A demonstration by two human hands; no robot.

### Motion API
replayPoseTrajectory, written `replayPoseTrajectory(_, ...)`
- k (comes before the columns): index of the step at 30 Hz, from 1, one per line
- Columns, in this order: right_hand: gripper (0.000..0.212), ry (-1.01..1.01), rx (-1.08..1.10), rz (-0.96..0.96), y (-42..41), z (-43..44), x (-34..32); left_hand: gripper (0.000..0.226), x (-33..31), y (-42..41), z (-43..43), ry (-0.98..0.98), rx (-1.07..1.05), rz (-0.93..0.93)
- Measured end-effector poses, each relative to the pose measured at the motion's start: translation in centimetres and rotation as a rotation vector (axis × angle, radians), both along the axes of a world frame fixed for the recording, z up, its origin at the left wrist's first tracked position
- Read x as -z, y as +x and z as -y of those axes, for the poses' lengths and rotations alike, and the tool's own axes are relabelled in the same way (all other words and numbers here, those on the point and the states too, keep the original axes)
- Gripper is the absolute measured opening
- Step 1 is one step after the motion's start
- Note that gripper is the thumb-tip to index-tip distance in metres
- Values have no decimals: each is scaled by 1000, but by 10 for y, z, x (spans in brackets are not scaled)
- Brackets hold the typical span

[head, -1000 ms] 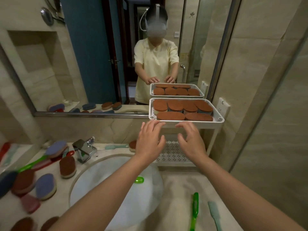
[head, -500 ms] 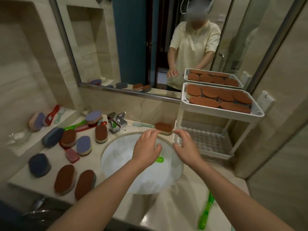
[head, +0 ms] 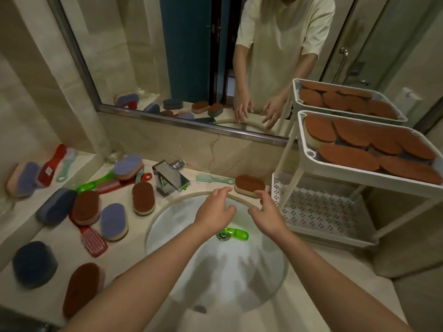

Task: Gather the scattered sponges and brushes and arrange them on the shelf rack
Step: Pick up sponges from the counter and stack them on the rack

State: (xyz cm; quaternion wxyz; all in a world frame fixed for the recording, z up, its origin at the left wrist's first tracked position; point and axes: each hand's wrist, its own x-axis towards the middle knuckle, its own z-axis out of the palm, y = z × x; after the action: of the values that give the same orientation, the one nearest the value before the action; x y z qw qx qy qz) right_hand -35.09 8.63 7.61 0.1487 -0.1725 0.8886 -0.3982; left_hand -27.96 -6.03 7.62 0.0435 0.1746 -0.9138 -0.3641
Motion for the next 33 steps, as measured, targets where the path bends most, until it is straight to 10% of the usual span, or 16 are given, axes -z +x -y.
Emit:
replayPoseTrajectory(29, 59, 50, 363, 242, -113, 67, 68, 67, 103, -145, 46, 808, -25, 123)
replayPoseTrajectory(33, 86, 119, 405, 253, -108, 69, 69, 79, 95, -135, 46, 750, -130, 108)
